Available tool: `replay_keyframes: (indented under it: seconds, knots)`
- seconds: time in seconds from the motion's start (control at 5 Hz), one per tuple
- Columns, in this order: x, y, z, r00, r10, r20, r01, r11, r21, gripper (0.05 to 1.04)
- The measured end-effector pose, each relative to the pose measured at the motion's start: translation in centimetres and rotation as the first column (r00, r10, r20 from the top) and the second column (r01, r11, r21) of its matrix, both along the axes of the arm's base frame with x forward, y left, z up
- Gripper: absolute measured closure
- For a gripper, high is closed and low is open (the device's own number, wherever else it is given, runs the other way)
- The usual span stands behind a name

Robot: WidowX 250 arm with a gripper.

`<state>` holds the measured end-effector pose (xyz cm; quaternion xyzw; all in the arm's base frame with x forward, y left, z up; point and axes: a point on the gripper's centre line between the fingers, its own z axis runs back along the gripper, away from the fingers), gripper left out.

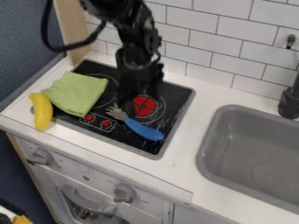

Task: Move the blue fork to the right burner

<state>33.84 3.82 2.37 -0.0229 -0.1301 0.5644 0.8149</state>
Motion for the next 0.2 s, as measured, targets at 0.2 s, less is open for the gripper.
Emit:
replay_keyframes:
  seconds: [0.2]
  knots:
    - [0.57, 0.17, 1.61, 0.999, -0.032, -0.017, 0.033, 0.999, 0.037, 0.083]
